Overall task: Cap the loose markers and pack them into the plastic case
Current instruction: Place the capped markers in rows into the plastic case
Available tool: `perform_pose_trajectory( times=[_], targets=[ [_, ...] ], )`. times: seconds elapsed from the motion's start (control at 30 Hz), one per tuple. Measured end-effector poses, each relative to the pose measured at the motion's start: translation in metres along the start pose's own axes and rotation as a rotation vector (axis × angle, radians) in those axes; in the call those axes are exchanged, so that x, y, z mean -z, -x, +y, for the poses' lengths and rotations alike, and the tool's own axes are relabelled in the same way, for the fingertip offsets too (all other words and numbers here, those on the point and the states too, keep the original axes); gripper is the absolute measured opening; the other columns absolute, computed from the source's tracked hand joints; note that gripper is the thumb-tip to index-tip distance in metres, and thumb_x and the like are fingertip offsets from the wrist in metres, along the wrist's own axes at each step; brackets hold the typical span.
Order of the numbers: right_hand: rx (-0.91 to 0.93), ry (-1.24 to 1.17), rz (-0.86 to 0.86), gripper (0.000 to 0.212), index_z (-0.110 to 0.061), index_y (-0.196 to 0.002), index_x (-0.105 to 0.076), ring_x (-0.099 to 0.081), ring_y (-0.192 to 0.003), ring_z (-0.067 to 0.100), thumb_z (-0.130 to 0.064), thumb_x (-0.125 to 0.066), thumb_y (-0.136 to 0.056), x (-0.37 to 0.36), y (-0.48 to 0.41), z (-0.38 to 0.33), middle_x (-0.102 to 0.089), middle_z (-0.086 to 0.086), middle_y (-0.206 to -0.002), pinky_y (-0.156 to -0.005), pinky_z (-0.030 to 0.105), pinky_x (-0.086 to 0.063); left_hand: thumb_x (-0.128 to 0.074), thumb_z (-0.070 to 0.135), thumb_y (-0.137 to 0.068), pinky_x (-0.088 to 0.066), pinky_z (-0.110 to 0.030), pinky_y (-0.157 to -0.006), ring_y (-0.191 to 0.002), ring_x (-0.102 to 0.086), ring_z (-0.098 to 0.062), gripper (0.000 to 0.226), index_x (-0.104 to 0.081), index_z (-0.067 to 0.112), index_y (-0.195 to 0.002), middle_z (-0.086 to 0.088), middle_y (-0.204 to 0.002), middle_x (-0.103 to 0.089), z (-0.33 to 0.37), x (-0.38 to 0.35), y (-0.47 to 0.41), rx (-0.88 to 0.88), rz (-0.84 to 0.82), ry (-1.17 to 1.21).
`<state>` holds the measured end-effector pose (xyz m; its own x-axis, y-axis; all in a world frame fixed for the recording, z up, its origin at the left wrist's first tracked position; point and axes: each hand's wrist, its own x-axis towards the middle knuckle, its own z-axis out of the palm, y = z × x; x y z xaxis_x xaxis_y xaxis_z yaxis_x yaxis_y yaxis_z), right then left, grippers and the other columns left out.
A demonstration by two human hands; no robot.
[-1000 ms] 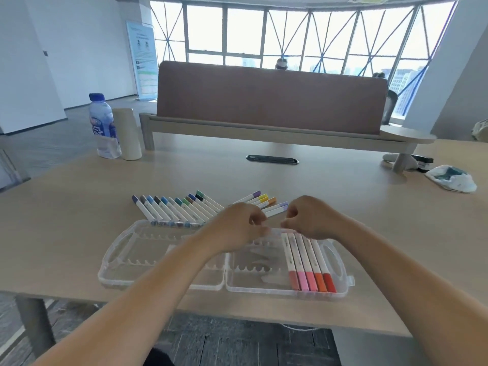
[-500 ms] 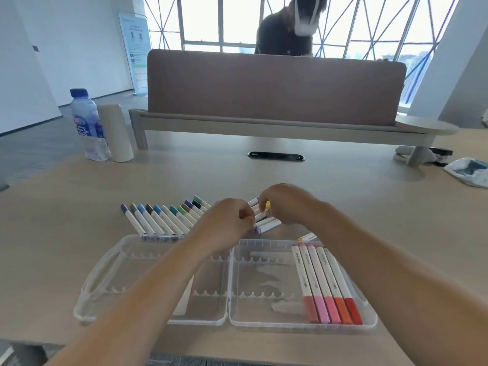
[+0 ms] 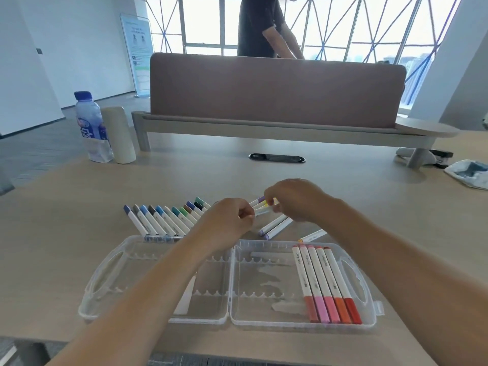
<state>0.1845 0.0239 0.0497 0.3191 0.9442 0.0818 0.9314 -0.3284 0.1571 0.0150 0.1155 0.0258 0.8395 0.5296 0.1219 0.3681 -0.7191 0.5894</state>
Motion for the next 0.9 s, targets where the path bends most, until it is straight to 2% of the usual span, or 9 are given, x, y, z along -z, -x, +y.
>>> perform_pose_trajectory(
  times=[0.07,0.13,0.27,0.4,0.53,0.67,0.77,0.9],
  targets=[
    [-0.061,-0.050,-0.008,0.009,-0.023,-0.101,-0.064,-0.056,-0.087,0.019,-0.028,-0.061,-0.094,0.012,0.012,0.002,-0.066,-0.002,-0.100,-0.074,0.033,-0.047,-0.054,0.028,-0.094,-0.055,-0.035,-0.087,-0.090,-0.064,-0.015,0.018,-0.070,0.022,-0.101,0.003,-0.100,-0.070,0.003,0.001,0.004,0.009,0.012,0.001],
    [-0.153,-0.222,-0.068,0.013,-0.015,-0.097,-0.067,-0.058,-0.080,0.019,-0.027,-0.063,-0.092,0.022,0.027,0.001,-0.067,0.002,-0.092,-0.070,0.033,-0.047,-0.054,0.027,-0.092,-0.055,-0.037,-0.087,-0.090,-0.064,-0.015,0.017,-0.070,0.023,-0.099,0.004,-0.099,-0.070,0.008,0.001,0.011,0.009,0.002,0.018],
    [-0.300,-0.570,-0.257,0.020,0.001,-0.075,-0.068,-0.046,-0.052,0.018,-0.018,-0.065,-0.081,0.032,0.065,-0.009,-0.055,0.007,-0.061,-0.052,0.025,-0.035,-0.056,0.032,-0.092,-0.056,-0.038,-0.082,-0.085,-0.064,-0.014,0.013,-0.068,0.027,-0.096,0.006,-0.093,-0.069,0.020,-0.003,0.031,-0.018,-0.049,0.019],
    [-0.395,-0.774,-0.380,0.017,-0.008,-0.062,-0.061,-0.040,-0.043,0.018,-0.011,-0.060,-0.079,0.031,0.101,-0.025,-0.052,0.008,-0.055,-0.047,0.021,-0.028,-0.061,0.036,-0.093,-0.055,-0.034,-0.086,-0.089,-0.063,-0.009,0.019,-0.067,0.027,-0.108,0.013,-0.097,-0.066,0.032,-0.012,0.048,-0.042,-0.114,-0.018],
    [-0.409,-0.808,-0.368,0.022,-0.009,-0.062,-0.057,-0.041,-0.040,0.018,-0.013,-0.059,-0.084,0.022,0.118,-0.035,-0.053,0.006,-0.052,-0.045,0.020,-0.029,-0.062,0.030,-0.094,-0.058,-0.028,-0.079,-0.090,-0.065,-0.010,0.039,-0.057,0.027,-0.132,0.008,-0.118,-0.063,0.041,-0.023,0.065,-0.083,-0.254,-0.038],
    [-0.414,-0.787,-0.341,0.031,-0.009,-0.065,-0.059,-0.045,-0.040,0.016,-0.024,-0.061,-0.092,0.019,0.123,-0.037,-0.054,0.004,-0.052,-0.044,0.021,-0.034,-0.057,0.032,-0.096,-0.050,-0.028,-0.095,-0.110,-0.060,-0.013,0.048,-0.046,0.031,-0.143,0.005,-0.136,-0.058,0.044,-0.029,0.072,-0.102,-0.281,-0.090],
    [-0.421,-0.799,-0.354,0.029,-0.008,-0.070,-0.064,-0.046,-0.045,0.016,-0.024,-0.060,-0.094,0.017,0.125,-0.035,-0.056,0.007,-0.059,-0.049,0.023,-0.037,-0.055,0.035,-0.097,-0.042,-0.029,-0.104,-0.125,-0.053,-0.015,0.052,-0.041,0.030,-0.147,0.005,-0.147,-0.049,0.042,-0.031,0.073,-0.095,-0.297,-0.115],
    [-0.395,-0.803,-0.298,0.026,-0.006,-0.069,-0.064,-0.048,-0.045,0.016,-0.023,-0.067,-0.089,0.011,0.129,-0.032,-0.057,0.006,-0.057,-0.049,0.023,-0.040,-0.052,0.047,-0.097,-0.018,-0.029,-0.118,-0.147,-0.024,-0.013,0.064,-0.031,0.025,-0.153,0.007,-0.161,-0.026,0.044,-0.031,0.074,-0.184,-0.323,-0.236]
  ],
)
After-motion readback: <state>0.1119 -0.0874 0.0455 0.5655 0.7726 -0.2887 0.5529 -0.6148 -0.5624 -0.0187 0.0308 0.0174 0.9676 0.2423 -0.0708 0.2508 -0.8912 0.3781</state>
